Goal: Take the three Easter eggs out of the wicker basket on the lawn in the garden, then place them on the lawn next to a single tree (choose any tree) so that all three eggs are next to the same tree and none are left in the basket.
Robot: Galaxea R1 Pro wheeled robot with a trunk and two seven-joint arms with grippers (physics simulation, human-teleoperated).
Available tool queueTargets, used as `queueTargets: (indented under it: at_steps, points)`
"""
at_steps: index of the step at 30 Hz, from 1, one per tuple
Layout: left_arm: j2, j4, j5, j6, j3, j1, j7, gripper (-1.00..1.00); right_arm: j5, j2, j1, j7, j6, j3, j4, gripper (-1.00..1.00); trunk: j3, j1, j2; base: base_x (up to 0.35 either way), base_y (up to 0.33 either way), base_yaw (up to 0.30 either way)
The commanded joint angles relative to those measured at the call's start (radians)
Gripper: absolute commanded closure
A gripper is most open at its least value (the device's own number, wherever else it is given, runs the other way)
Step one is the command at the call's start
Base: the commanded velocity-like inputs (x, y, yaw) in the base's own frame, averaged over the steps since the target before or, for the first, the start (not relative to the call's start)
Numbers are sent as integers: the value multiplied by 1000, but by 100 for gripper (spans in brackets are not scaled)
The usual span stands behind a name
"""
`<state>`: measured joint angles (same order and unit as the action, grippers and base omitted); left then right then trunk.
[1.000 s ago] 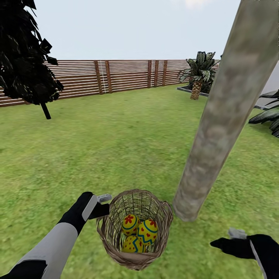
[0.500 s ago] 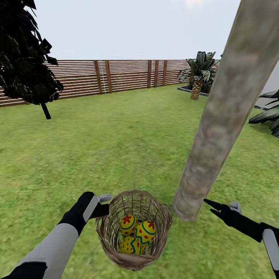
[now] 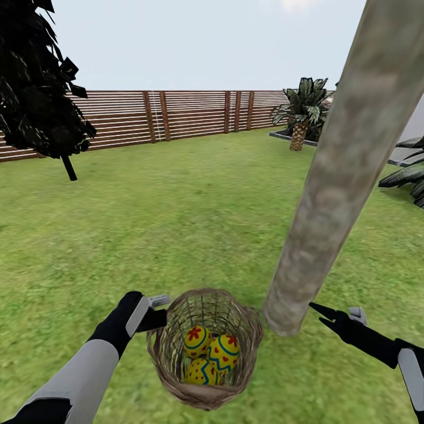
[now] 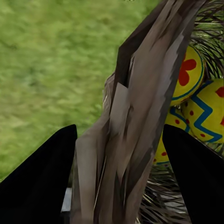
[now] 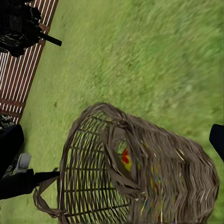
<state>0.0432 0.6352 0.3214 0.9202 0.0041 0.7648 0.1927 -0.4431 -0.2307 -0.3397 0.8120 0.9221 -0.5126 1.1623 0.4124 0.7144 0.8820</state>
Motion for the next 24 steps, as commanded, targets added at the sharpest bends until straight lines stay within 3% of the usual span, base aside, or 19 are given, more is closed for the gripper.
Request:
queueTargets:
  at_steps: [1, 12, 17, 24]
  points:
    - [1, 1, 38, 0, 1, 1, 10, 100, 1, 0, -1, 4, 4, -1, 0, -100, 4, 4, 8, 0, 0, 0]
    - [1, 1, 38, 0, 1, 1, 10, 100, 3, -1, -1, 4, -16, -1, -1, -100, 39, 46, 85, 0, 0, 0]
    - [1, 1, 38, 0, 1, 1, 10, 100, 4, -2, -1, 4, -16, 38, -1, -100, 54, 65, 120, 0, 0, 0]
    - [1, 1, 38, 0, 1, 1, 10, 100, 1, -1, -1, 3, -16, 39, -4, -100, 76, 92, 169, 0, 0, 0]
